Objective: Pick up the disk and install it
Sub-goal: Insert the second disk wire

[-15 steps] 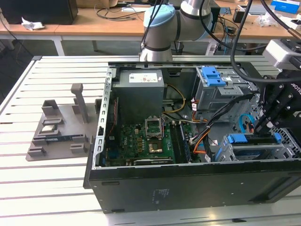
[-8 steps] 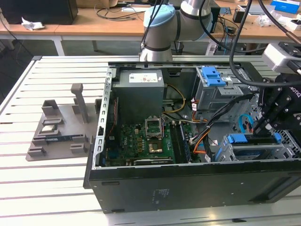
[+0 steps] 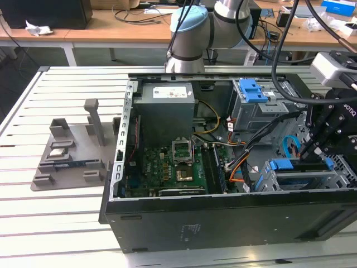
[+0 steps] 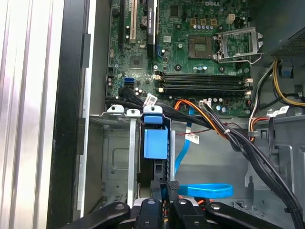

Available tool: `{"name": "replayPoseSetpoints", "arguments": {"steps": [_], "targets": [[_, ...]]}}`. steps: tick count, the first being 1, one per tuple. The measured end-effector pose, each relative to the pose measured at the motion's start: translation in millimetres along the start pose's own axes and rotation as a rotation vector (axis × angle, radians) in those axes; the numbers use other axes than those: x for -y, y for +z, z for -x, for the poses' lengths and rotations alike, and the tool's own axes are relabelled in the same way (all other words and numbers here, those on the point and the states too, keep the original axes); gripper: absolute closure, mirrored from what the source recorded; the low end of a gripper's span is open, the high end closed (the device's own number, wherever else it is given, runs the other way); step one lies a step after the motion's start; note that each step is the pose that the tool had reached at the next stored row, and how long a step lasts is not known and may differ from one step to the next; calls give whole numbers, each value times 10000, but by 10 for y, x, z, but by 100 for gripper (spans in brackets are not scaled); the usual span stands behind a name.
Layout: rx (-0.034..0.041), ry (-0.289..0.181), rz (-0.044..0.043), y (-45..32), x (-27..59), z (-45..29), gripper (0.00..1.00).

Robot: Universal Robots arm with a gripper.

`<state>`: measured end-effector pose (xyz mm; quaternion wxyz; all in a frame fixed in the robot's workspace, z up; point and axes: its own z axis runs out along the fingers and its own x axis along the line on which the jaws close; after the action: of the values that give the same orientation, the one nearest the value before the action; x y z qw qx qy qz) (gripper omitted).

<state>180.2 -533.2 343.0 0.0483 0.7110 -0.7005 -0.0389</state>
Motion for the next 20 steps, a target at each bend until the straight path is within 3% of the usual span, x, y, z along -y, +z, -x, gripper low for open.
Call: {"name": "replayPoseSetpoints", "arguments": {"steps": [14,15,16,20], "targets": [[12,-1,0,58,6,-9,83],[7,0,1,56,6,-9,83],[1,1,1,53,6,-9,76],[-4,2,0,7,0,-10,76]]}}
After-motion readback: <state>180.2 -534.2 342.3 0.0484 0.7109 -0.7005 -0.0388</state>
